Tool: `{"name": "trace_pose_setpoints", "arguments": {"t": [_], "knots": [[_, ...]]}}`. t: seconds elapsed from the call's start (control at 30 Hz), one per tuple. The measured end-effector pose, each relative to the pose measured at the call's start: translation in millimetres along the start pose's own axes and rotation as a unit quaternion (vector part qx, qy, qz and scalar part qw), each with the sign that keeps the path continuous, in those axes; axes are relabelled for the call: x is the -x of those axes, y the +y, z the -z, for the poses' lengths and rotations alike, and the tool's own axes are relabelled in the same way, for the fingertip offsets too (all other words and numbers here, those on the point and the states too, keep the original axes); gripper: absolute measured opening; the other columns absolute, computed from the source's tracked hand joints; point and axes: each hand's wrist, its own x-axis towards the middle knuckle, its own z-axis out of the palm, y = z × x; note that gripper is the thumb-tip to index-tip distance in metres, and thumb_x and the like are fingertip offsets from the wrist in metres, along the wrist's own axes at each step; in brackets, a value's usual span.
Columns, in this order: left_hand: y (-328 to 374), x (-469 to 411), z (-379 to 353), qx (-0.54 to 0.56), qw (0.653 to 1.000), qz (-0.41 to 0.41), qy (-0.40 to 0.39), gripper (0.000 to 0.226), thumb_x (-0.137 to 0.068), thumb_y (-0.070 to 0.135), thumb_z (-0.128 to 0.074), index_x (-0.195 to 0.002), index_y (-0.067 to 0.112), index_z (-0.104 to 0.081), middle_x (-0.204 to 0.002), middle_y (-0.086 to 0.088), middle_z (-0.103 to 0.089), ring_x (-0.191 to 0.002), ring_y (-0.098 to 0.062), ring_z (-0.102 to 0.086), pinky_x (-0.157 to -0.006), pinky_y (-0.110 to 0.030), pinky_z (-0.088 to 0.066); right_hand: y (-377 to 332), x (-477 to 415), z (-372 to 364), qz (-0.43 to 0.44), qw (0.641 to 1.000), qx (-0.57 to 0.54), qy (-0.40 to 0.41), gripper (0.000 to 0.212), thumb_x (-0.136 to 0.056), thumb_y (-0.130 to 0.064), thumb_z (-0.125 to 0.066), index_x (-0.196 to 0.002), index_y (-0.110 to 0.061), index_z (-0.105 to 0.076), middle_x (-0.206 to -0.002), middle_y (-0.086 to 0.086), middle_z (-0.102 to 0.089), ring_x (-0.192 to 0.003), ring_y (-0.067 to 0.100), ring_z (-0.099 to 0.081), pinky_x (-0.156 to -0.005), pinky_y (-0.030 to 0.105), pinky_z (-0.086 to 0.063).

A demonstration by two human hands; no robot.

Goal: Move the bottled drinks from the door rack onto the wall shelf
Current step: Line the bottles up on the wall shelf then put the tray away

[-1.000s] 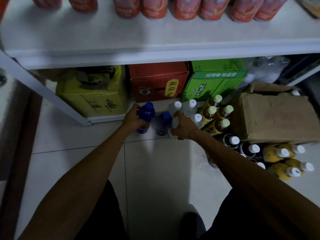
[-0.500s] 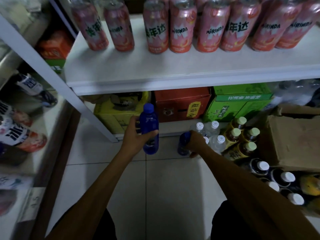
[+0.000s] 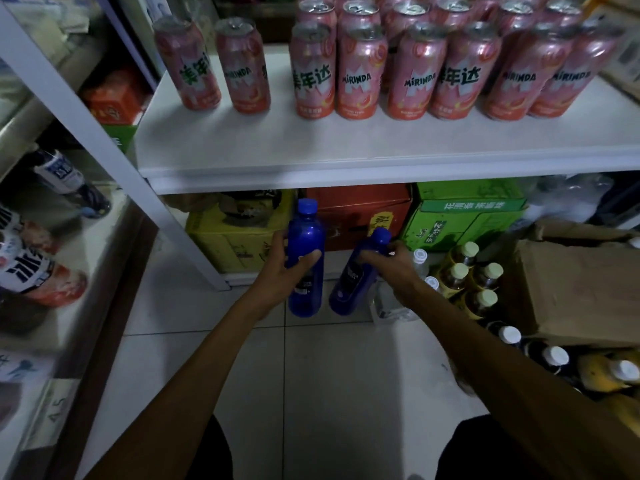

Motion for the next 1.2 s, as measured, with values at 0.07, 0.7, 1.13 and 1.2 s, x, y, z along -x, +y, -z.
{"name": "trace_pose_setpoints", "arguments": {"t": [0.07, 0.7, 1.13, 1.2], "knots": [[4.5, -1.9, -7.8, 0.018, 1.0, 0.003, -0.015, 0.045, -0.091, 0.04, -0.061, -0.13, 0.031, -0.041, -0.119, 0.014, -0.057, -0.104, 0.004, -0.058, -0.091, -0.028, -0.049, -18.2, 8.0, 4.9, 0.009, 0.997, -0.078, -0.01, 0.074, -0.046, -0.028, -0.082, -0.112, -0.002, -0.059, -0.09, 0.005, -0.065, -0.068, 0.012, -0.063, -0.056, 0.024, -0.05], [17.4, 3.8, -28.3, 0.158, 0.984, 0.083, -0.004, 0.068, -0.063, 0.041, -0.085, -0.123, 0.028, -0.055, -0.106, -0.012, -0.066, -0.091, -0.035, -0.066, -0.079, -0.056, -0.057, -52.7, 41.4, 5.7, -0.001, 0.993, -0.019, -0.119, 0.037, -0.079, -0.039, -0.075, -0.109, -0.024, -0.061, -0.092, 0.003, -0.07, -0.082, 0.02, -0.068, -0.077, 0.041, -0.058], [75.6, 104.0, -58.2, 0.087, 0.979, 0.164, 0.083, 0.064, -0.067, -0.017, -0.073, -0.115, 0.018, -0.05, -0.091, -0.006, -0.061, -0.065, -0.003, -0.062, -0.056, -0.022, -0.052, -61.3, 131.3, 23.8, -0.065, 0.997, 0.051, -0.012, 0.079, -0.045, -0.012, -0.08, -0.118, -0.014, -0.05, -0.101, 0.012, -0.064, -0.079, 0.022, -0.064, -0.063, 0.031, -0.052], [94.8, 121.6, -56.8, 0.071, 0.981, 0.173, 0.061, 0.062, -0.063, -0.012, -0.075, -0.109, 0.023, -0.051, -0.09, -0.009, -0.061, -0.065, -0.005, -0.061, -0.057, -0.025, -0.052, -74.0, 155.1, 29.7, -0.084, 0.995, 0.05, 0.005, 0.08, -0.041, -0.018, -0.078, -0.116, -0.016, -0.052, -0.101, 0.012, -0.065, -0.081, 0.024, -0.065, -0.068, 0.037, -0.055]]}}
